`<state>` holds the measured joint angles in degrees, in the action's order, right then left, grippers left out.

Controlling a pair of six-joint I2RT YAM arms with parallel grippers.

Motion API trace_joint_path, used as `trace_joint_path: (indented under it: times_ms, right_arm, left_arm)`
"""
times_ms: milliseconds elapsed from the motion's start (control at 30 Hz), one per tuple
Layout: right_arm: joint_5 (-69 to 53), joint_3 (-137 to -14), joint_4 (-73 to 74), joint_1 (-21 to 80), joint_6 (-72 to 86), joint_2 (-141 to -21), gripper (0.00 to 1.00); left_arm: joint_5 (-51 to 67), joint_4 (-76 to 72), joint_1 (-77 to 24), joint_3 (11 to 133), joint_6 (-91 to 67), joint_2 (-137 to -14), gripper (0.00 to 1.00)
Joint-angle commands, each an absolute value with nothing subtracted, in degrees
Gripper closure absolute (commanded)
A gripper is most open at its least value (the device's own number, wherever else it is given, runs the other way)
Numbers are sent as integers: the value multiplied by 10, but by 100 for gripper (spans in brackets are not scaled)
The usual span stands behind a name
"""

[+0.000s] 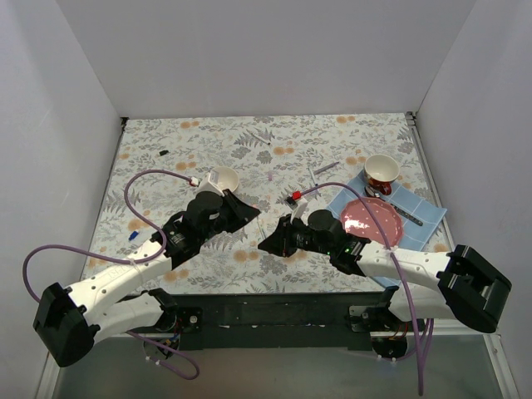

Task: Insert the pens into the pen caps
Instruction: Align the barrel with the opening of the pen cap

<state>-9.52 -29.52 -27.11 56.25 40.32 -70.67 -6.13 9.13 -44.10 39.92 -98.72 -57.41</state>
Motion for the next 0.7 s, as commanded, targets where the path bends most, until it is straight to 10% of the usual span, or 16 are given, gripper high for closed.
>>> trace_joint_path:
  times_ms: [0,500,667]
  right_arm:
    - [-88,-326,-287,559,404,-707,99]
    - [-48,-393,-229,548,359,-715,99]
    - [-19,-428,-194,548,321,-729,99]
  left_arm:
    - [-48,83,-444,384,-976,-550,100]
    - [-22,77,-446,377,-942,-568,100]
    - [-18,81,-446,384,-936,-568,80]
